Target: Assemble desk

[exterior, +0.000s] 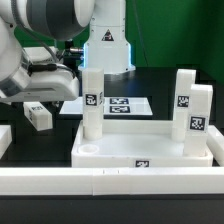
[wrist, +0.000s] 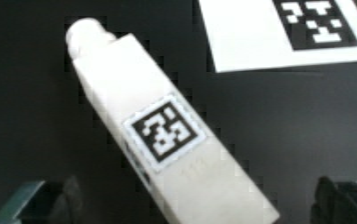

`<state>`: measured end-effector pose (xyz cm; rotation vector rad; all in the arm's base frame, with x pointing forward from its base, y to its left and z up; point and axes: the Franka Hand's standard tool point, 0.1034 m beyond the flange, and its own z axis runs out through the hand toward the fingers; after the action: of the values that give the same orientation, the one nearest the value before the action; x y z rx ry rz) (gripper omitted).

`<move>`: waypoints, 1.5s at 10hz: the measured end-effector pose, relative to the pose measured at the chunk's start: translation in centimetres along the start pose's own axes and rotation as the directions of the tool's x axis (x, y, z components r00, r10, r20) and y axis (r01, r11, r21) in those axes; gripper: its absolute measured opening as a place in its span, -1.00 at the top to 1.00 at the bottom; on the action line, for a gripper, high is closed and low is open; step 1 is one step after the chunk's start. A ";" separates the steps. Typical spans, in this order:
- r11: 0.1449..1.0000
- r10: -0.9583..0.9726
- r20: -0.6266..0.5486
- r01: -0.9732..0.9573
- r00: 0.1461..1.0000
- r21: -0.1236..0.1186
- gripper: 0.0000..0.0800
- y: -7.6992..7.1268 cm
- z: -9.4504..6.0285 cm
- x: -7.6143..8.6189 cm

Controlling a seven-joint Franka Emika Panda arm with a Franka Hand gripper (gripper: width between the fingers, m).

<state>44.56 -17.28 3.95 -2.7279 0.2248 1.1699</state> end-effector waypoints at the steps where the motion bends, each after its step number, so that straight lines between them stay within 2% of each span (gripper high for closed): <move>1: 1.000 0.000 -0.001 0.000 1.000 0.000 -0.62 0.0 0.0 0.0; 2: 1.000 0.003 0.054 -0.004 0.999 0.014 -0.62 0.0 0.6 -0.5; 4: 1.000 0.005 0.098 -0.006 0.995 0.003 -0.62 0.2 1.3 -0.2; 7: 1.000 0.010 0.081 -0.010 0.997 -0.004 -0.62 0.6 1.6 0.2; 15: 1.000 0.001 0.068 0.000 0.998 -0.013 -0.62 0.2 2.6 0.9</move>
Offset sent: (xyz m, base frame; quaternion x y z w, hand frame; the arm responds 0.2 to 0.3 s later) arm -0.0023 0.0015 -0.0031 -0.0168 -0.1122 -0.0216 0.9933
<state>43.34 -17.05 1.50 -2.6936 0.2094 1.2667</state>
